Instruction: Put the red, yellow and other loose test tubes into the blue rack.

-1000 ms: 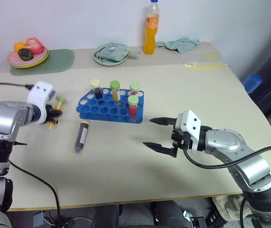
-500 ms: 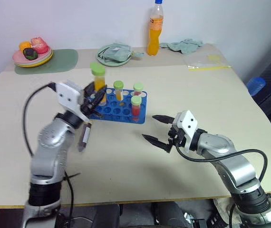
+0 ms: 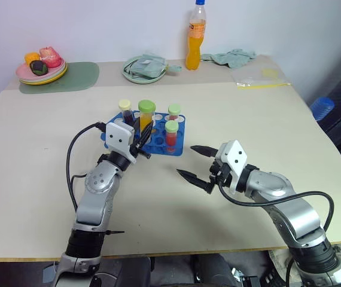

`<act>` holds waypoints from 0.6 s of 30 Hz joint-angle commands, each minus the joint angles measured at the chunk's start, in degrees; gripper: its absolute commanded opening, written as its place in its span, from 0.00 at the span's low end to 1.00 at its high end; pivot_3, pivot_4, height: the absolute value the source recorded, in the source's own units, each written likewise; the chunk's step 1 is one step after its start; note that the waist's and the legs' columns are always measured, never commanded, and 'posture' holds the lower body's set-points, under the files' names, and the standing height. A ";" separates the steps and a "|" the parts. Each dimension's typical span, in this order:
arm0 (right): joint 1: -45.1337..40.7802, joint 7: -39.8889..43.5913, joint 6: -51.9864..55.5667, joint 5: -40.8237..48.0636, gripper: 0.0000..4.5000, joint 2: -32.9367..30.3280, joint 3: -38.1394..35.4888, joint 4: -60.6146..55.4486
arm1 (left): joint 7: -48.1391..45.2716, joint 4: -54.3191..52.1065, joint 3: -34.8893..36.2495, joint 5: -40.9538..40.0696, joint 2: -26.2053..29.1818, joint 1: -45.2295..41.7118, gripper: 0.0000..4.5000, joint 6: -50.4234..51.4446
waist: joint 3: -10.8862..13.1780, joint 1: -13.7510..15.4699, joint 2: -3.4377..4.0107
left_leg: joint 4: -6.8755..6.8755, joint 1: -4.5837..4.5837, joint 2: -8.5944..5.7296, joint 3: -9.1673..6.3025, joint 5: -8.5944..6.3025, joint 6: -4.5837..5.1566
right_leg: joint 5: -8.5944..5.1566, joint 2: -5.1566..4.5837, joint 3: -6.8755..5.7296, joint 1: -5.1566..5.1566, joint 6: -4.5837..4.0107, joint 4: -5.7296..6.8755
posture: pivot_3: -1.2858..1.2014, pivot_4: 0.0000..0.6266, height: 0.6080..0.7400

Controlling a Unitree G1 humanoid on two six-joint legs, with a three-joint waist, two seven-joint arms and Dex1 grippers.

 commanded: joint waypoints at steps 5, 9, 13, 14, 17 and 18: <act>-0.54 -0.46 0.04 0.31 0.93 0.35 -0.39 -2.78 | 0.61 0.07 -0.78 2.46 0.52 -2.03 0.17 0.68 | 0.00 0.05 0.00 | 0.00 0.00 0.00 -0.01 0.00 0.00 | 0.00 0.00 -0.01 0.00 0.00 0.00 | 0.52 0.24 1.00; -0.52 -0.64 0.37 0.41 0.93 0.46 -0.34 -3.09 | 1.05 -0.37 -1.14 3.26 0.37 -2.47 0.17 1.77 | 0.00 0.04 0.00 | 0.00 0.00 0.00 -0.02 0.00 0.00 | 0.00 0.00 -0.01 0.00 0.00 0.00 | 0.52 0.24 1.00; -0.58 -0.60 0.74 0.48 0.93 0.43 -0.37 -3.39 | 1.85 -0.09 -1.46 4.33 -0.08 -3.03 0.17 2.07 | 0.00 0.07 0.00 | 0.00 0.00 0.00 -0.02 0.00 0.00 | 0.00 0.00 -0.01 0.00 0.00 0.00 | 0.52 0.24 1.00; -0.67 -0.60 0.87 0.50 0.93 0.44 -0.37 -3.46 | 2.11 0.05 -1.47 4.57 -0.14 -3.15 0.17 2.23 | 0.00 0.07 0.00 | 0.00 0.00 0.00 -0.02 0.00 0.00 | 0.00 0.00 -0.01 0.00 0.00 0.00 | 0.52 0.24 1.00; -0.91 -0.58 1.09 0.46 0.93 0.41 -0.45 -3.51 | 2.26 2.63 -1.08 4.91 -0.16 -4.24 0.17 1.47 | 0.00 0.09 0.00 | 0.00 0.00 0.00 -0.02 0.00 0.00 | 0.00 0.00 -0.01 0.00 0.00 0.00 | 0.52 0.24 1.00; -0.95 -0.59 1.14 0.44 0.93 0.40 -0.48 -3.51 | 2.15 3.43 -1.01 4.96 -0.13 -4.54 0.17 1.12 | 0.00 0.09 0.00 | 0.00 0.00 0.00 -0.03 0.00 0.00 | 0.00 0.01 -0.02 0.00 0.00 0.00 | 0.52 0.24 1.00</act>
